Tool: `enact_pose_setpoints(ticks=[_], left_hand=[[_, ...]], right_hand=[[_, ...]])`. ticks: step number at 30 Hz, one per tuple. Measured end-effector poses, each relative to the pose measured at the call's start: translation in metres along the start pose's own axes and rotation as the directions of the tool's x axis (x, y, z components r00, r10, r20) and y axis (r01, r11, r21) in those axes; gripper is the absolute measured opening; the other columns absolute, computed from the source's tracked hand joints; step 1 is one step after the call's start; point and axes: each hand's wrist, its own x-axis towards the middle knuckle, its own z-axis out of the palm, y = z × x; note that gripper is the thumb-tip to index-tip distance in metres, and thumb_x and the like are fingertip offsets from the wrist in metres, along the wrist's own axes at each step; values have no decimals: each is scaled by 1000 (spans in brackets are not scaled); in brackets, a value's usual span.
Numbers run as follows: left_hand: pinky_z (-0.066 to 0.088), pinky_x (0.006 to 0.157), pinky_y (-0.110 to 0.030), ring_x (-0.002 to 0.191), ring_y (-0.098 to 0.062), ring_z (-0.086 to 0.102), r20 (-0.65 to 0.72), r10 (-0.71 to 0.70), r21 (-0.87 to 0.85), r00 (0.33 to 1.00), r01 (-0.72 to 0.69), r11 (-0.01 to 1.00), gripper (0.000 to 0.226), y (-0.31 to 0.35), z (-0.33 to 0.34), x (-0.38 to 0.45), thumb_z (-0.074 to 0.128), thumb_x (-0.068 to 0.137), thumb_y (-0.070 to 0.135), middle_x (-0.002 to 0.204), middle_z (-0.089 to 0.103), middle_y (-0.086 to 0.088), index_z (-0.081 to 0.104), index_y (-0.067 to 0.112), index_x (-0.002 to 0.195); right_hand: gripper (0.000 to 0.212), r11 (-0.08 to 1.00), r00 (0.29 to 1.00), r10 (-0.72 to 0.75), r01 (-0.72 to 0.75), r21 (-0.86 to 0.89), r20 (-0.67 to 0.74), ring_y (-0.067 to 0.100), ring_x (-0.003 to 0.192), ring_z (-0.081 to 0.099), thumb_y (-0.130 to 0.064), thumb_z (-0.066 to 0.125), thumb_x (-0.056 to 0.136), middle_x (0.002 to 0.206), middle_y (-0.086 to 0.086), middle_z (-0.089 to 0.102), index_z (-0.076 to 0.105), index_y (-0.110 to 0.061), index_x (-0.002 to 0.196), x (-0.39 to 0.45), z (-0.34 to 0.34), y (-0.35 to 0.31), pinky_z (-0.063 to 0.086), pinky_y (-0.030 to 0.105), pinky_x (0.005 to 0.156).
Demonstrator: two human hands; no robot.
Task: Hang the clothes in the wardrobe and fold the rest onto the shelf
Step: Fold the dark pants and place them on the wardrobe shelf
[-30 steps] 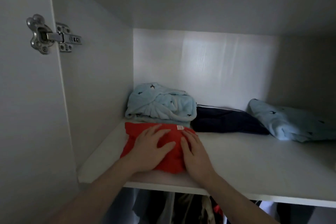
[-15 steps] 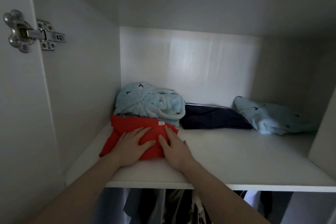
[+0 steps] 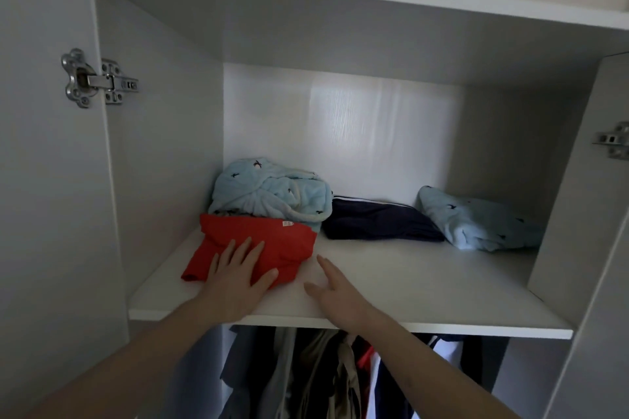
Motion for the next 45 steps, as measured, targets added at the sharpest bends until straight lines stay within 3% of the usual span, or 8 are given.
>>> enact_pose_setpoints(ticks=[7,12,20,24,29,33,38,45], left_hand=[[-7,125,-39,153,-7,-16,-39,302,-84,952,-305,949,67,73,-8,-76,35,97,69,168,-7,19,20,44,158],[0,123,-32,150,4,-19,52,442,-290,895,-411,865,59,143,8,-129,40,95,71,162,-9,35,27,55,150],[18,118,-27,149,8,6,123,749,-477,651,-623,620,49,276,58,-184,59,97,46,156,14,39,41,50,143],[20,115,-19,145,11,17,175,881,-646,440,-624,440,48,356,89,-224,63,96,38,152,24,38,46,46,140],[20,116,-14,142,9,27,163,973,-757,166,-611,231,51,438,127,-290,66,96,33,151,37,27,48,38,143],[18,113,-8,139,16,23,187,978,-843,-89,-525,114,51,477,154,-360,64,96,39,149,29,40,46,44,143],[16,113,-14,142,11,17,152,896,-887,-418,-458,-63,52,507,148,-480,60,97,44,154,26,33,41,44,146],[18,115,-16,141,7,23,-1,750,-905,-662,-319,-283,50,528,90,-650,59,97,49,153,28,31,43,45,144]], right_hand=[[61,999,986,-2,9,40,-166,4,150,24,-30,64,100,166,-15,20,34,-42,152,-131,-68,21,27,31,123],[60,998,957,7,-23,-52,-289,-18,144,15,-34,63,99,161,-33,14,35,-52,149,-232,-106,37,17,16,116],[58,936,805,202,-326,-131,-558,-29,136,15,-40,61,99,159,-41,10,35,-52,149,-413,-129,76,24,12,112],[57,874,624,322,-484,-29,-712,-15,145,22,-35,62,99,161,-34,17,38,-47,149,-508,-129,78,34,19,113],[54,723,308,474,-671,164,-825,-18,130,38,-39,57,100,155,-46,13,35,-56,146,-609,-99,63,41,7,89],[52,594,15,525,-722,354,-851,-16,141,27,-42,57,100,155,-44,17,36,-56,145,-684,-54,40,32,23,115],[56,441,-331,504,-696,567,-798,-14,143,26,-41,59,98,154,-43,20,35,-56,146,-765,15,-11,34,31,119],[58,380,-641,338,-577,723,-690,-14,141,30,-52,59,90,152,-42,27,39,-56,144,-882,108,-91,34,37,121]])
